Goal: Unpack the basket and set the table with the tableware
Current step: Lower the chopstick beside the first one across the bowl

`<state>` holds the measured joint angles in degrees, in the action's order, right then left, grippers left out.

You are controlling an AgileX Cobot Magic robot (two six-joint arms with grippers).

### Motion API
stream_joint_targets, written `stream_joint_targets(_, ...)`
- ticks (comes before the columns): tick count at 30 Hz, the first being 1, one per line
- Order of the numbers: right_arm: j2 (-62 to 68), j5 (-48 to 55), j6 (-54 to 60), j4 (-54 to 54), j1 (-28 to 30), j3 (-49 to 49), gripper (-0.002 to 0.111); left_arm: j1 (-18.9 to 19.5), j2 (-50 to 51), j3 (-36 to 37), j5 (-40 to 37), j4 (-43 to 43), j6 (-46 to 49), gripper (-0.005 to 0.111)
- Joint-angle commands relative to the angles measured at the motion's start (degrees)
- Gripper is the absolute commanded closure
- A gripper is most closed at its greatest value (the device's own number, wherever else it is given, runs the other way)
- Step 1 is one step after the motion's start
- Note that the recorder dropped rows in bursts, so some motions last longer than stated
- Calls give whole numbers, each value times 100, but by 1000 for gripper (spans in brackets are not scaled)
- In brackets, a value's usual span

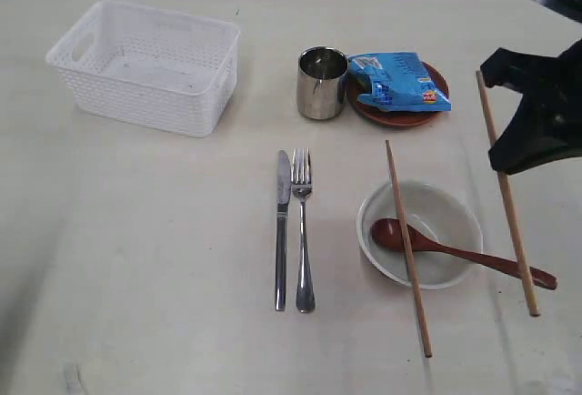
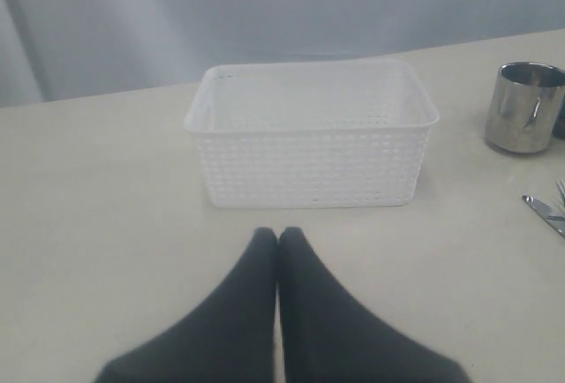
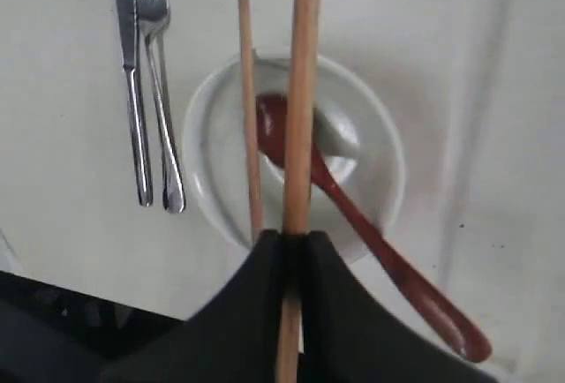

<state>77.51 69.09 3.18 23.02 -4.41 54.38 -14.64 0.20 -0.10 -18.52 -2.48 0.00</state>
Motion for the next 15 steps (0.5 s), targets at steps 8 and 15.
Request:
stream_joint_targets(8, 86, -922, -1115, -229, -1402, -341, 109, -36, -20, 10, -5, -4, 0, 107)
stream_joint_targets(15, 86, -839, -1267, -810, -1402, -517, 109, -36, -20, 10, -5, -4, 0, 107)
